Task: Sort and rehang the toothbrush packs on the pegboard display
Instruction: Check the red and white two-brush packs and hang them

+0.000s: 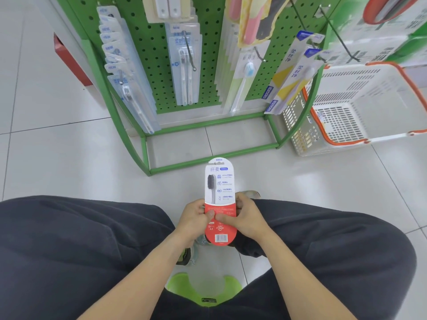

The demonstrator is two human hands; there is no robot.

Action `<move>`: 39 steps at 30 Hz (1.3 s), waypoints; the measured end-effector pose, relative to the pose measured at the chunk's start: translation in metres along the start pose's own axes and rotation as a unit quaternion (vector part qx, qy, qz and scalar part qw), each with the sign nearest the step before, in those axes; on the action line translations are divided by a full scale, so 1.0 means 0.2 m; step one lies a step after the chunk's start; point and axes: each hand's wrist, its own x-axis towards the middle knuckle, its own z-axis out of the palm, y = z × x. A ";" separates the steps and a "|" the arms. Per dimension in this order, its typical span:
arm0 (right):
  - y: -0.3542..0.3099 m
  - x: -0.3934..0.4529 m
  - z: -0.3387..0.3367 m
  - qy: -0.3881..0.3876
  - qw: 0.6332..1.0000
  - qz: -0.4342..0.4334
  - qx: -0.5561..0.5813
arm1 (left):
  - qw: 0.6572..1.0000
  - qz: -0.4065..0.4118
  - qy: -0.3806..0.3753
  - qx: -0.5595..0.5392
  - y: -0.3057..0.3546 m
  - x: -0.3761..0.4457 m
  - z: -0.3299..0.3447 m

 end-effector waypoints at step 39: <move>-0.39 -0.14 -0.27 0.203 0.951 -0.233 -0.010 | 0.972 0.214 0.012 -0.093 0.58 -0.15 0.10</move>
